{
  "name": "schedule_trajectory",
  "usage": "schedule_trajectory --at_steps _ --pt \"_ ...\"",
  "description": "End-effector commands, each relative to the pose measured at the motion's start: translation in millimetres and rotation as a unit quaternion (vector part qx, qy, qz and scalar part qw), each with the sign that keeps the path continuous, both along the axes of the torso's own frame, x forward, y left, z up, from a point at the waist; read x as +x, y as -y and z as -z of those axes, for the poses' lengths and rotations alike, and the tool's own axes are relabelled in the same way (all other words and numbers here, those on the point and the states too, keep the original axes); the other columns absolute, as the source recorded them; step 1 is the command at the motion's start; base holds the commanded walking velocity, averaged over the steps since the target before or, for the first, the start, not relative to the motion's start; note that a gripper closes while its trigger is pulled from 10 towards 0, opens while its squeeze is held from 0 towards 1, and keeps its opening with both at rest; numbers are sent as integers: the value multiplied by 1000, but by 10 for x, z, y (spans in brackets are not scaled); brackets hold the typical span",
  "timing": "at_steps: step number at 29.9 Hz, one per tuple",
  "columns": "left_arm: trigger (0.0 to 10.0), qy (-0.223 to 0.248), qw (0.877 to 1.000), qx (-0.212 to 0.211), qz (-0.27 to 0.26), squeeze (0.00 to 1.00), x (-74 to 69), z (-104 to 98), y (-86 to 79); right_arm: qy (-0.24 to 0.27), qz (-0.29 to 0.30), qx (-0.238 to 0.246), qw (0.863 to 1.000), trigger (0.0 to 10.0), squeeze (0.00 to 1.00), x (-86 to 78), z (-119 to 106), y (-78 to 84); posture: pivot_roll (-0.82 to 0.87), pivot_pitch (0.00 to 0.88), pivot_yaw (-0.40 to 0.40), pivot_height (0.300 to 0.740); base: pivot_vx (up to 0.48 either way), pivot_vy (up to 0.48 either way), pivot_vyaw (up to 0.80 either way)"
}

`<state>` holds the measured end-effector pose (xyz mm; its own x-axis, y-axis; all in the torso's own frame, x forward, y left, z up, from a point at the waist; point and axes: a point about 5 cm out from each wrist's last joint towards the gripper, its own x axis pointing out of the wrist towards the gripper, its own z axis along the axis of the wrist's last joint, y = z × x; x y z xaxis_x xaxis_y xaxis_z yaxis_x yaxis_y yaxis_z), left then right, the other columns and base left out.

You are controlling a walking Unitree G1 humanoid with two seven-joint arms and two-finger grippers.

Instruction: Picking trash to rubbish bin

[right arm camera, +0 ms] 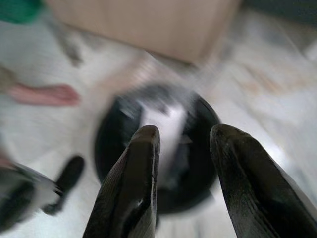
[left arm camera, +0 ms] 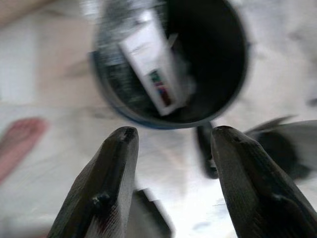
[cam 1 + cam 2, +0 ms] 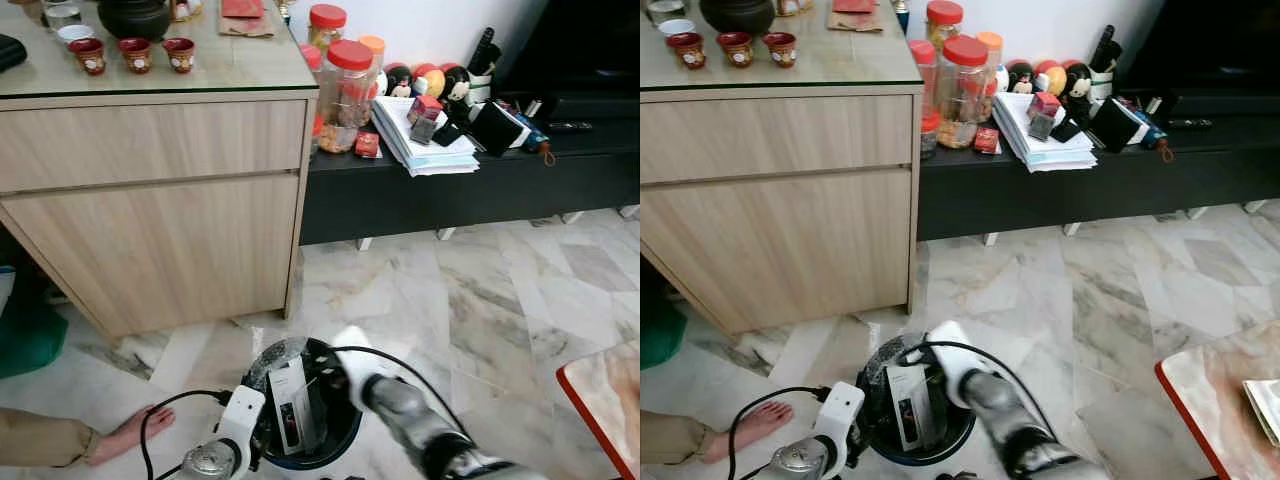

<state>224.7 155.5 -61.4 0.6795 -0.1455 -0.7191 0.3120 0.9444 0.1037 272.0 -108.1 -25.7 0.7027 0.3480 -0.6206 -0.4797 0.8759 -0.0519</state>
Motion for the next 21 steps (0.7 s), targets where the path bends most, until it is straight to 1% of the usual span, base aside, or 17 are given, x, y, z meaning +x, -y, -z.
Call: schedule_trajectory --at_steps 1,2,3,4,7,8,12,14,15,16,17,18,19,20,21 --pt "10000 -3 1000 24 -10 0 -47 32 -38 -27 44 -7 999 10000 0 -102 106 198 127 149 -165 740 0 0 0" --pt "10000 0 999 43 -29 0 -44 28 -117 -40 84 -7 996 10000 0 -167 160 373 127 149 -165 740 0 0 0" --pt "10000 0 999 43 -29 0 -44 28 -117 -40 84 -7 996 10000 0 -167 160 373 127 149 -165 740 0 0 0" --pt "10000 0 998 46 -36 0 -45 27 -141 -44 100 -4 994 10000 0 -194 179 437 127 149 -165 740 0 0 0" --pt "10000 1 997 54 -49 0 -56 29 -207 -65 162 -17 984 10000 0 -356 276 721 119 150 -159 740 0 0 0" --pt "10000 0 997 59 -51 0 -68 33 -231 -81 194 -24 977 10000 0 -477 339 860 117 148 -154 740 0 0 0" --pt "10000 -3 996 67 -56 0 -91 43 -270 -106 242 -25 964 10000 0 -663 429 1004 117 145 -147 740 0 0 0" --pt "10000 -2 996 74 -57 0 -92 43 -284 -123 269 -21 955 10000 0 -777 483 1058 117 145 -147 740 0 0 0" --pt "10000 -1 995 81 -57 0 -96 43 -298 -134 297 -10 945 10000 0 -863 523 1081 114 136 -137 740 0 0 0" --pt "10000 -1 995 81 -57 0 -96 43 -298 -134 297 -10 945 10000 0 -863 523 1081 114 136 -137 740 0 0 0" --pt "10000 -1 994 89 -57 0 -99 44 -312 -140 335 13 932 10000 0 -914 546 1095 114 136 -137 740 0 0 0" --pt "10000 -1 994 91 -57 0 -101 44 -317 -141 345 20 928 10000 0 -924 551 1097 114 132 -134 740 0 0 0" --pt "10000 0 994 96 -57 0 -103 44 -333 -140 364 37 920 10000 0 -928 553 1091 113 132 -133 740 0 0 0" --pt "10000 0 993 98 -58 0 -104 43 -338 -139 372 44 917 10000 0 -928 554 1088 113 132 -133 740 0 0 0" --pt "10000 2 993 103 -63 0 -108 43 -355 -136 387 61 910 10000 0 -918 548 1084 113 127 -126 740 0 0 0"
